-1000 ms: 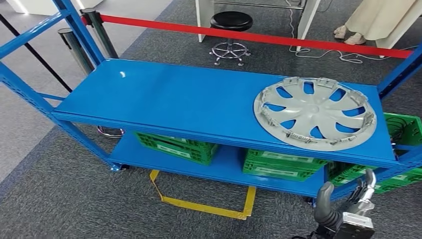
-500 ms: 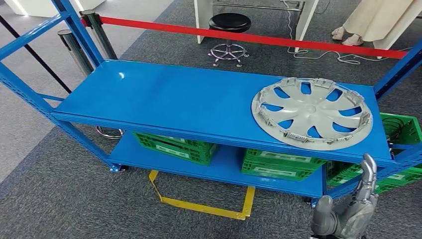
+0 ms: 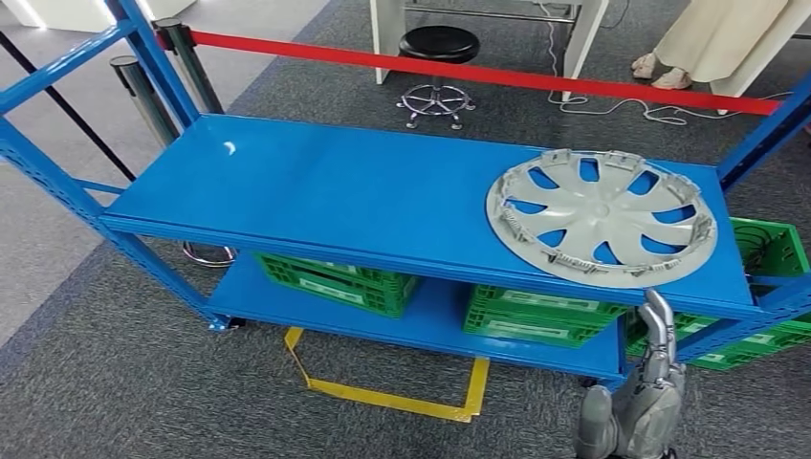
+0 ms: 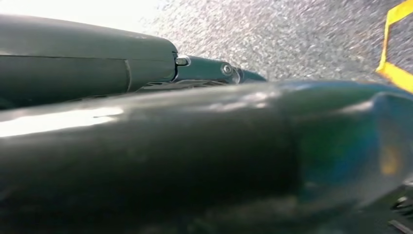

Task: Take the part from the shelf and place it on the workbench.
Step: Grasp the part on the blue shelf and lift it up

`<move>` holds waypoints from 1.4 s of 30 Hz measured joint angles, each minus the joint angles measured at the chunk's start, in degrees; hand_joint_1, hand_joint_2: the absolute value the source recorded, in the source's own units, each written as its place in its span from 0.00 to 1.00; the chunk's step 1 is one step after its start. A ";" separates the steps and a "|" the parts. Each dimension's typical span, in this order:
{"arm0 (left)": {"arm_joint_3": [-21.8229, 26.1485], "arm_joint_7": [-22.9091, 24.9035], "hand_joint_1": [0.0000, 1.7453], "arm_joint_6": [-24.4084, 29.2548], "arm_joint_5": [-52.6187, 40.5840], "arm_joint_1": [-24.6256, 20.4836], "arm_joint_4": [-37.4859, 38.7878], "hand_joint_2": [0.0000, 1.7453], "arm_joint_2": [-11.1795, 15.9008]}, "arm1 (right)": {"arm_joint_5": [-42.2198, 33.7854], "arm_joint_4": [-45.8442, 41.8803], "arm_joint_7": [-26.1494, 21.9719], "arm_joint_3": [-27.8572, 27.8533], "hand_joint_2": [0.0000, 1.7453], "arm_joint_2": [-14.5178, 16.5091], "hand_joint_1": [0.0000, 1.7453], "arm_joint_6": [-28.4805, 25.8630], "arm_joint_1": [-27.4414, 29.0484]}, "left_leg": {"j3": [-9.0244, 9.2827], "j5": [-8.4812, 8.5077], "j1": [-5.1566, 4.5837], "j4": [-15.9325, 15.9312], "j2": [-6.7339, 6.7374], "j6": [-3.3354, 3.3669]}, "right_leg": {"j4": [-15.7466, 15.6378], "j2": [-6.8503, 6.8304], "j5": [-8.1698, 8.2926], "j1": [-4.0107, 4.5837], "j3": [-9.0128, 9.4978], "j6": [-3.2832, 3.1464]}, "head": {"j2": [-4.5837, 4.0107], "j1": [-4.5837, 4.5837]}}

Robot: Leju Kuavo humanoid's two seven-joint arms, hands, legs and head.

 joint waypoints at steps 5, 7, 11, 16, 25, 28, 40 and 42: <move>-0.07 0.08 0.00 -0.32 -0.17 -0.09 0.00 0.00 -0.05 | -1.27 -0.03 0.04 0.83 0.00 -0.85 0.00 0.56 -0.55 | 0.06 0.64 0.18 -0.90 0.25 1.50 | 9.79 -0.06 -5.67 -0.17 -4.91 1.11 | 0.00 0.32; -0.12 0.18 0.00 -0.44 -0.47 -0.05 0.01 0.00 -0.08 | -1.67 -0.01 0.04 1.05 0.00 -1.12 0.00 0.60 -0.62 | 0.05 0.62 0.05 -0.87 0.32 1.57 | 15.15 -0.08 -7.05 -0.17 -7.54 1.28 | 0.00 0.32; -0.24 0.50 0.00 -0.41 -1.09 -0.09 0.00 0.00 -0.29 | -2.70 0.01 -0.05 1.15 0.00 -1.75 0.00 0.60 -0.38 | 0.22 0.43 -0.15 -0.63 0.23 1.43 | 5.34 -0.24 -0.89 -0.12 -3.00 0.96 | 0.00 0.34; -0.45 0.72 0.00 -1.07 -1.48 -0.26 0.00 0.00 -0.49 | -3.55 -0.03 -0.51 1.41 0.00 -2.18 0.00 0.83 -0.06 | -0.18 0.31 -0.40 -0.20 0.24 0.21 | -0.10 -0.10 0.33 -0.09 -0.33 -0.20 | 0.00 0.23; -1.16 0.75 0.00 -1.98 -1.76 -0.39 0.00 0.00 -0.48 | -3.68 0.01 -0.74 1.56 0.00 -2.47 0.00 1.22 0.04 | -4.43 -3.13 0.37 10.44 0.17 -1.31 | -0.34 -0.15 0.34 -0.35 0.11 -1.13 | 0.00 -0.25; -1.42 0.88 0.00 -2.44 -2.05 -0.53 0.00 0.00 -0.43 | -3.67 0.01 -0.97 1.92 0.00 -2.59 0.00 1.44 0.08 | -0.24 0.16 0.21 0.95 0.11 -0.68 | -0.21 -0.07 0.03 -0.08 0.16 -0.56 | 0.00 -0.19; -1.64 0.98 0.00 -2.51 -2.41 -0.68 0.00 0.00 -0.43 | -3.65 0.18 -1.13 2.50 0.00 -3.41 0.00 1.49 -0.34 | 1.94 -1.08 0.05 -1.08 0.10 1.75 | 11.50 -0.23 -1.40 -0.19 -8.25 1.25 | 0.00 0.27; -1.67 1.00 0.00 -2.61 -2.48 -0.69 0.01 0.00 -0.45 | -3.44 0.21 -1.22 2.56 0.00 -3.43 0.00 1.42 -0.40 | 2.77 -1.90 -0.07 -0.98 0.01 1.33 | 4.26 -0.33 1.91 -0.12 -4.77 0.90 | 0.00 0.28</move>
